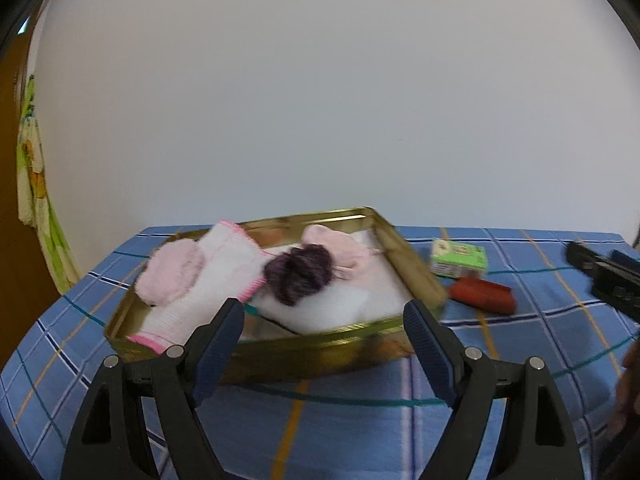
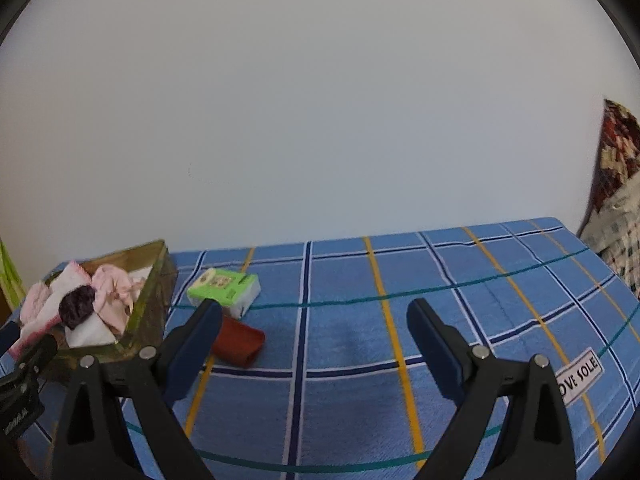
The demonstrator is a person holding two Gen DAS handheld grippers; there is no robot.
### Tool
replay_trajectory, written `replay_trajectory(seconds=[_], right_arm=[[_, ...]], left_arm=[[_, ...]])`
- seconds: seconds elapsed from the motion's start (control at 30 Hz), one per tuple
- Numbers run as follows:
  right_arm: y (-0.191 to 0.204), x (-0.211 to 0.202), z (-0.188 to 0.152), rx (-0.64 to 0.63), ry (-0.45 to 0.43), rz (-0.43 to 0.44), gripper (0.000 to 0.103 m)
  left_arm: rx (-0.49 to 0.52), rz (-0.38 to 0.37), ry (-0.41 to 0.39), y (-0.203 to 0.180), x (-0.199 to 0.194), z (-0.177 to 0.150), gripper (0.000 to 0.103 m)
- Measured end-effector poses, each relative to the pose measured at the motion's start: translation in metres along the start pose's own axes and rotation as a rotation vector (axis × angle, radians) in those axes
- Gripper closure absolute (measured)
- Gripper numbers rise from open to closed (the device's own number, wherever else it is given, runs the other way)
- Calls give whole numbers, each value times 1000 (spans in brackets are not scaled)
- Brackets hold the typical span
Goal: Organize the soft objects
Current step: 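Move the right tool to the red rubber item while the left tool moves to the green tissue packet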
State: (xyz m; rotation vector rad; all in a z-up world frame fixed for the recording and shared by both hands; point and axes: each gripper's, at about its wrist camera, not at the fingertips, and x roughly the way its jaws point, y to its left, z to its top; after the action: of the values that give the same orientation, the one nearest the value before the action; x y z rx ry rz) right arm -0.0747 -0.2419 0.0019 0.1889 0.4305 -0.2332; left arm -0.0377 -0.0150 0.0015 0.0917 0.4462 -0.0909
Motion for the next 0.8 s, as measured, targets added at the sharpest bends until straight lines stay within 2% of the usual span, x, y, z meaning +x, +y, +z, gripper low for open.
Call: replay_trajectory(seconds=[0.23, 0.33, 0.5, 0.63, 0.7, 0.77, 0.8], right_arm=[[14, 37, 4, -103, 137, 126, 17], [26, 53, 5, -176, 191, 184, 21], [49, 85, 3, -300, 293, 230, 25], [55, 110, 2, -312, 384, 270, 35], [54, 115, 2, -301, 410, 320, 39], [52, 116, 1, -288, 427, 370, 48], [51, 115, 0, -286, 432, 385, 49]], left_arm=[[31, -87, 28, -34, -8, -7, 19], [66, -77, 0, -44, -15, -8, 19], [42, -74, 4, -40, -15, -7, 19], [5, -82, 35, -34, -7, -5, 19], [-1, -91, 46, -34, -5, -5, 19], [0, -93, 51, -36, -3, -4, 19], [2, -96, 50, -38, -3, -3, 19]])
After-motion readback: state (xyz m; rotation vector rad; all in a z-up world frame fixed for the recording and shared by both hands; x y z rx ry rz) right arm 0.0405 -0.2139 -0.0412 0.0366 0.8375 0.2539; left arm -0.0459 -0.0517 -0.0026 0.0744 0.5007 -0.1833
